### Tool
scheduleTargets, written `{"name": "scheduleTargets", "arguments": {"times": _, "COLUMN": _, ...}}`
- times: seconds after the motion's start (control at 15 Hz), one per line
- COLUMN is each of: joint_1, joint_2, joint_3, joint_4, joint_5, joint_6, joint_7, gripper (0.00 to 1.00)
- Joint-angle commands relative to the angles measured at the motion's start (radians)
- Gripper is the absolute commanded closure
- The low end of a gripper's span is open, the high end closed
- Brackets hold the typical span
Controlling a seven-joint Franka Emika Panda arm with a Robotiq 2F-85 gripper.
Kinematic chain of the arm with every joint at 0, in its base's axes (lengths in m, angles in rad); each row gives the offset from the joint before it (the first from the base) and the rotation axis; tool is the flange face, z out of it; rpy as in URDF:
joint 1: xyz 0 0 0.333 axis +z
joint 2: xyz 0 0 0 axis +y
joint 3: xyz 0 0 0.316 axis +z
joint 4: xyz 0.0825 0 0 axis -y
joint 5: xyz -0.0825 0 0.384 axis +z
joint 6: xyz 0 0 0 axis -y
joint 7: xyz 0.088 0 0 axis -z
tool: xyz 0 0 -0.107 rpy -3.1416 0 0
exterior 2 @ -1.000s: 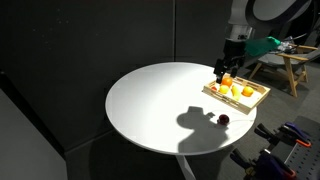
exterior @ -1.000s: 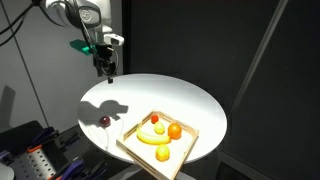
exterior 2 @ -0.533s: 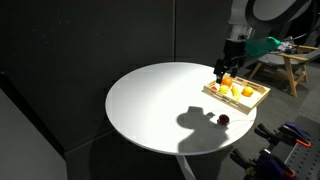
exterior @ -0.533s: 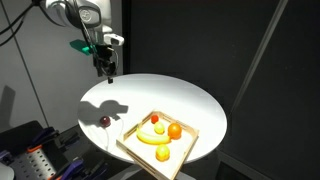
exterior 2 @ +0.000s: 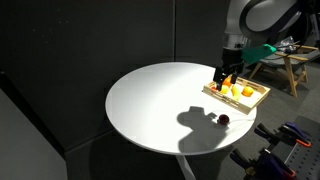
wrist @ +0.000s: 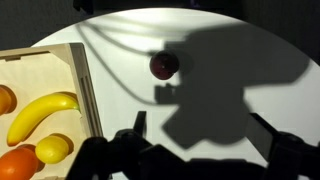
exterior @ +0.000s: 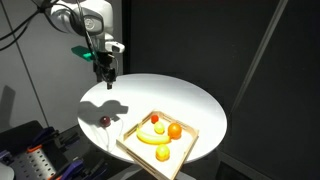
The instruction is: Put the apple in the box
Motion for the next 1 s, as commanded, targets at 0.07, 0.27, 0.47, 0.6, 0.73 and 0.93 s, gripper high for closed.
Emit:
{"name": "scheduleTargets", "arguments": {"times": 0.07, "joint_1": 0.001, "joint_2": 0.09, "joint_3": -0.009, "joint_4": 0.011, "joint_5": -0.028, "joint_6": 0.058, "joint_7": 0.003, "gripper": 0.0}}
{"name": "scheduleTargets", "arguments": {"times": 0.27, "joint_1": 0.004, "joint_2": 0.145, "joint_3": -0.013, "joint_4": 0.003, "joint_5": -0.046, "joint_6": 0.116, "joint_7": 0.0, "gripper": 0.0}}
{"name": "scheduleTargets", "arguments": {"times": 0.47, "joint_1": 0.007, "joint_2": 0.193, "joint_3": -0.019, "joint_4": 0.002, "joint_5": -0.073, "joint_6": 0.161, "joint_7": 0.008, "gripper": 0.0}}
{"name": "scheduleTargets", "arguments": {"times": 0.6, "joint_1": 0.009, "joint_2": 0.225, "joint_3": -0.025, "joint_4": 0.004, "joint_5": -0.089, "joint_6": 0.182, "joint_7": 0.012, "gripper": 0.0}}
{"name": "scheduleTargets", "arguments": {"times": 0.73, "joint_1": 0.01, "joint_2": 0.25, "joint_3": -0.035, "joint_4": -0.001, "joint_5": -0.109, "joint_6": 0.21, "joint_7": 0.023, "gripper": 0.0}}
{"name": "scheduleTargets", "arguments": {"times": 0.93, "joint_1": 0.016, "joint_2": 0.283, "joint_3": -0.057, "joint_4": -0.006, "joint_5": -0.136, "joint_6": 0.25, "joint_7": 0.065, "gripper": 0.0}}
